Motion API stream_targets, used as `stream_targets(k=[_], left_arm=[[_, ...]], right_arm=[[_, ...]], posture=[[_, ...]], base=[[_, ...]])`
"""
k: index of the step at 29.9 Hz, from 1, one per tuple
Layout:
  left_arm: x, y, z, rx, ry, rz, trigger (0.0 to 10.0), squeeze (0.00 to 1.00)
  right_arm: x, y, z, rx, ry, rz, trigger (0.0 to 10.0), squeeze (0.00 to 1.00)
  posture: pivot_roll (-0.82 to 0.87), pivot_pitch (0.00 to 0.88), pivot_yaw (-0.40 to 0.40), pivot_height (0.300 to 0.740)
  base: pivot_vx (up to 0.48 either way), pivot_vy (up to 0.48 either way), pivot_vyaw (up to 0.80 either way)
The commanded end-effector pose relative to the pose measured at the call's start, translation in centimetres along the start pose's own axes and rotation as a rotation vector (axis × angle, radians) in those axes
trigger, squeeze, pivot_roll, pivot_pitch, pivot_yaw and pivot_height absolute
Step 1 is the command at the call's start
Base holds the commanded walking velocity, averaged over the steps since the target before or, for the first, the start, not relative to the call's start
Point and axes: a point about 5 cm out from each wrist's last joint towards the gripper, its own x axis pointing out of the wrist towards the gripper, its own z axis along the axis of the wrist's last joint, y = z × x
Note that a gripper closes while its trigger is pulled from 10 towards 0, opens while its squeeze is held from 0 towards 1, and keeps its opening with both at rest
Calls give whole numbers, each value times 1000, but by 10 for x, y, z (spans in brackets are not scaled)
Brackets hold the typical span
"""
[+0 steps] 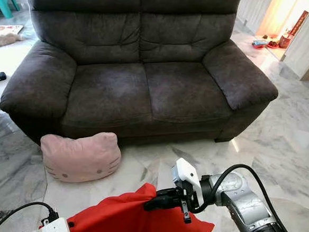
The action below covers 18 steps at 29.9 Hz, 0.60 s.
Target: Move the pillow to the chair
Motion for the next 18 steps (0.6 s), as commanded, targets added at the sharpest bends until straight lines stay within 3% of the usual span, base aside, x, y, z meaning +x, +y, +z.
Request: stream_targets(k=[1,18], left_arm=[[3,-5,1,17,-3,-26,0,0],[5,-2,5,29,-21,-18,0,0]], right_arm=[[1,2,18,-80,-57,36,10000,0],[2,2,18,-80,-57,37,10000,0]], posture=[[151,79,-142,740],[154,69,-141,740]], base=[[0,0,0],[0,0,0]])
